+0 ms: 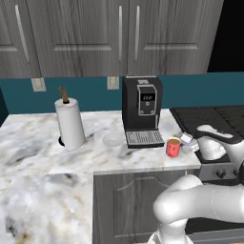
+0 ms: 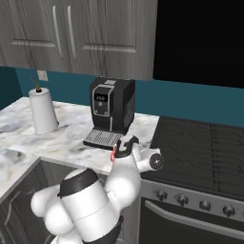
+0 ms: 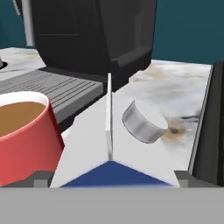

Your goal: Take a sugar cube from the saucer and place it inside the coffee. Then, grab milk from the fridge and place it next to the coffee on the counter to sweeten the coffee.

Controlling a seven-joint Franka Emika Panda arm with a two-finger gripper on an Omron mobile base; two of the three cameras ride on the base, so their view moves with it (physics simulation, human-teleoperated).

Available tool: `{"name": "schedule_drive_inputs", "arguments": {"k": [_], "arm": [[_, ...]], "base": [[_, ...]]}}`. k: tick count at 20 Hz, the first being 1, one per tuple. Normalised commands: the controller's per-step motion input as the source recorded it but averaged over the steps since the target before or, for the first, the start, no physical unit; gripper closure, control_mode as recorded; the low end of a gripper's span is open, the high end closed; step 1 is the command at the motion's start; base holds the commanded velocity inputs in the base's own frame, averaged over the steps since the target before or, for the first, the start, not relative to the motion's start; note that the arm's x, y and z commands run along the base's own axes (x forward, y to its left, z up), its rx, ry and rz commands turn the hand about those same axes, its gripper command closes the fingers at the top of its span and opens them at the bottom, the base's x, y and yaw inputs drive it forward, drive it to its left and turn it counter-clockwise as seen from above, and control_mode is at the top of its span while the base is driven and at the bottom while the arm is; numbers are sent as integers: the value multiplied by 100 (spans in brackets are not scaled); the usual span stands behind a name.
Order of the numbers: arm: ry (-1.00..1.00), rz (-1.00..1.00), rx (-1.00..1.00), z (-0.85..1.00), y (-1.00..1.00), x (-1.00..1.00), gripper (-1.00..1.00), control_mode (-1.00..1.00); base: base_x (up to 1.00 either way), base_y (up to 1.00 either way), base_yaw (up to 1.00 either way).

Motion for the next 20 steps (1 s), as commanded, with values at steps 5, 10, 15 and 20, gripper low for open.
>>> {"name": "schedule_drive_inputs", "arguments": {"k": [5,10,15,20], "arm": [[-7,-8,0,2,-17,-34,-100,-100],[-11,-13,0,18,-23,-31,-100,-100],[-22,-14,1,54,-14,-55,-100,-100],[-48,-5,-1,98,1,-96,-100,-100]], "base": [[0,0,0],[0,0,0],[0,0,0],[0,0,0]]}}
